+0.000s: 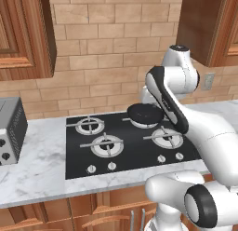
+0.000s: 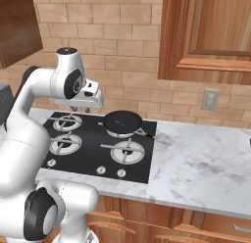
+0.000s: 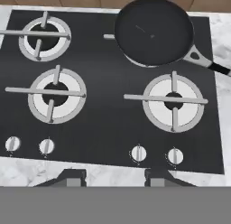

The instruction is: Turn on the rear right burner of the stove.

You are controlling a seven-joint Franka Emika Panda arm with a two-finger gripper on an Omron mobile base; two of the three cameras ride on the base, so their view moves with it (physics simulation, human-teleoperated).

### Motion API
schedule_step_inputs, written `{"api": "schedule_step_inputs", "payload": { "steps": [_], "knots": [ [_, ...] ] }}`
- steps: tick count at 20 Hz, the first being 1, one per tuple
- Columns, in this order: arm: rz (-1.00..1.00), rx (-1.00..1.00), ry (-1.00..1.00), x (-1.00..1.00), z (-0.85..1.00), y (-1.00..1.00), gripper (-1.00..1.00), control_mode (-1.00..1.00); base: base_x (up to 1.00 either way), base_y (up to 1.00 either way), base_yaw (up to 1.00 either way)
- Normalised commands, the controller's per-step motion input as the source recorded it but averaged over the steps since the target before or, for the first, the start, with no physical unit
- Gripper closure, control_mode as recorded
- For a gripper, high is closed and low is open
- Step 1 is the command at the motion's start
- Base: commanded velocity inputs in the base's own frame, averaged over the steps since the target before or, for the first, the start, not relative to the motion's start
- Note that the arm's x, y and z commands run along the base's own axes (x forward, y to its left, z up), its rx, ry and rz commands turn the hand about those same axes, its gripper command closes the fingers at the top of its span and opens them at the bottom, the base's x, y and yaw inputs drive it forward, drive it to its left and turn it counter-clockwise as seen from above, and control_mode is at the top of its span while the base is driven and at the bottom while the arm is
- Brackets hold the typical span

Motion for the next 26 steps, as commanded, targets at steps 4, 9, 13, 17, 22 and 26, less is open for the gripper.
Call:
{"api": "schedule_step_inputs", "payload": {
  "steps": [4,9,13,17,22,26],
  "knots": [
    [0.0,0.0,0.19,0.09,-0.52,-0.04,-1.0,-1.0,0.0,0.0,0.0],
    [-0.01,0.01,0.31,0.32,-1.0,-0.45,-1.0,-1.0,0.0,0.0,0.0],
    [-0.03,-0.04,0.16,0.11,-0.64,-0.2,-1.0,-1.0,0.0,0.0,0.0],
    [0.0,-0.03,0.04,0.0,-0.51,0.0,-1.0,-1.0,0.0,0.0,0.0],
    [0.0,-0.03,0.0,0.0,-0.59,0.0,-1.0,-1.0,0.0,0.0,0.0],
    [0.0,-0.01,0.0,0.0,-0.52,0.0,-1.0,-1.0,0.0,0.0,0.0]
  ]
}}
